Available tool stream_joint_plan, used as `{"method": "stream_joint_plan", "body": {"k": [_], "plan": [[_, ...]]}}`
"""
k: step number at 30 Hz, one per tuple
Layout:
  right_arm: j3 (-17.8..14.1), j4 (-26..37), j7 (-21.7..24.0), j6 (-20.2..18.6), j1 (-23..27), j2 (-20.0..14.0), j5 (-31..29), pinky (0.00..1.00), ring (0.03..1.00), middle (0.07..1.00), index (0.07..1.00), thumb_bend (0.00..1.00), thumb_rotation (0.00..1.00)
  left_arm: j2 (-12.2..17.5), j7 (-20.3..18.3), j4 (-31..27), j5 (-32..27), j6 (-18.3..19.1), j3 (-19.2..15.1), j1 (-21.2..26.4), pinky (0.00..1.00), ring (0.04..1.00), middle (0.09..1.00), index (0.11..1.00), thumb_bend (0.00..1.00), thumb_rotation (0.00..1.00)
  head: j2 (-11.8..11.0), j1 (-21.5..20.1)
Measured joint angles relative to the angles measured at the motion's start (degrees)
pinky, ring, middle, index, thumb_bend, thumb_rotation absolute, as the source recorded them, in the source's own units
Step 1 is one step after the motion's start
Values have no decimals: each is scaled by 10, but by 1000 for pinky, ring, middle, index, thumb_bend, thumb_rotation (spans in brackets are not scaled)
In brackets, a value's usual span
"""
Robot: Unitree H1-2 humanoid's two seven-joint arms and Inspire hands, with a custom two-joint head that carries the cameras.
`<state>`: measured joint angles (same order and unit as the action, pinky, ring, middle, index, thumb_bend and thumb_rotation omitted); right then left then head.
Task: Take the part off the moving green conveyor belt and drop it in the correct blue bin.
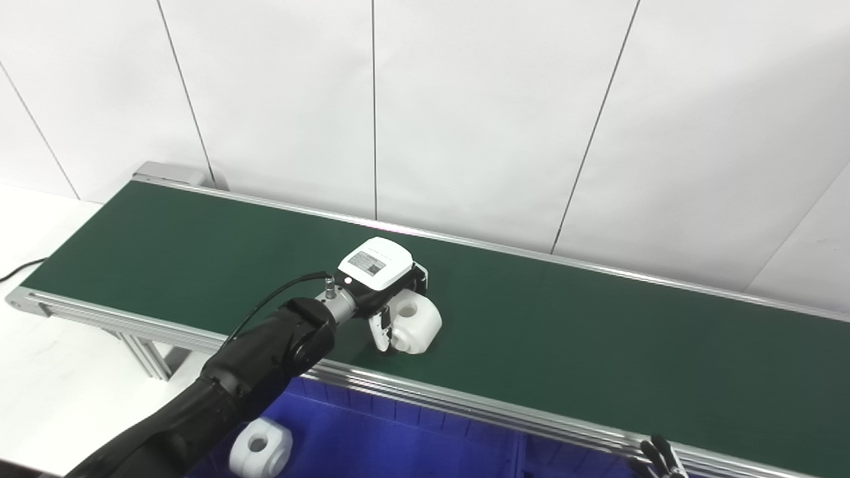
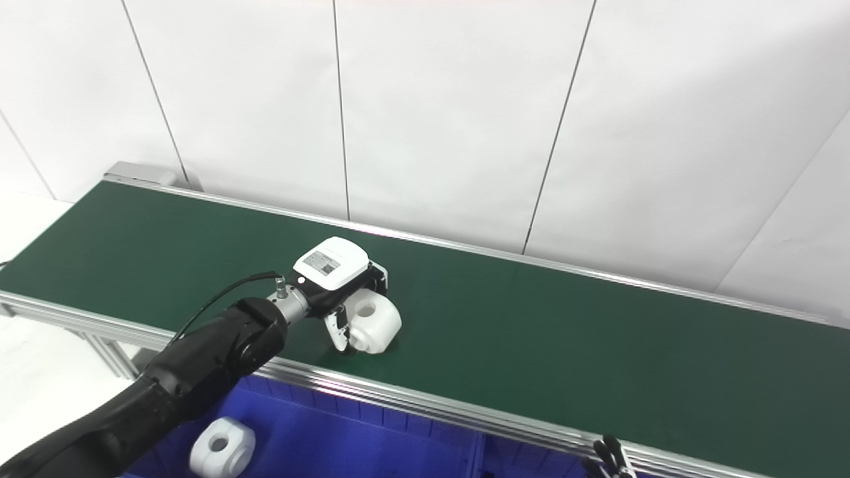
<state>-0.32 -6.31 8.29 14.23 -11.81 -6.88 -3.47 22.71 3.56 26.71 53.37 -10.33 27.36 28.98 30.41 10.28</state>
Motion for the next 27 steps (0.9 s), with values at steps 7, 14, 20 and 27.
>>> {"method": "stream_joint_plan", "body": {"k": [7,14,20,27], "plan": [[3,11,0,0,-3,-2,3,871,880,937,957,996,964,10,-47,-93,-25,-17,-3,-20,428,434,458,496,525,0,21,7],[3,41,2,-5,-5,-4,-1,861,880,933,954,984,949,69,-151,-264,-37,-16,-34,-50,409,432,453,506,524,0,60,13],[4,75,2,-41,-2,-3,-13,851,880,934,953,983,932,105,-186,-343,-44,-19,-68,-129,355,377,418,504,522,0,89,20],[3,93,0,-63,7,-2,-21,841,881,938,957,984,939,131,-187,-358,-26,-44,-84,-206,372,400,443,507,524,0,105,15]]}}
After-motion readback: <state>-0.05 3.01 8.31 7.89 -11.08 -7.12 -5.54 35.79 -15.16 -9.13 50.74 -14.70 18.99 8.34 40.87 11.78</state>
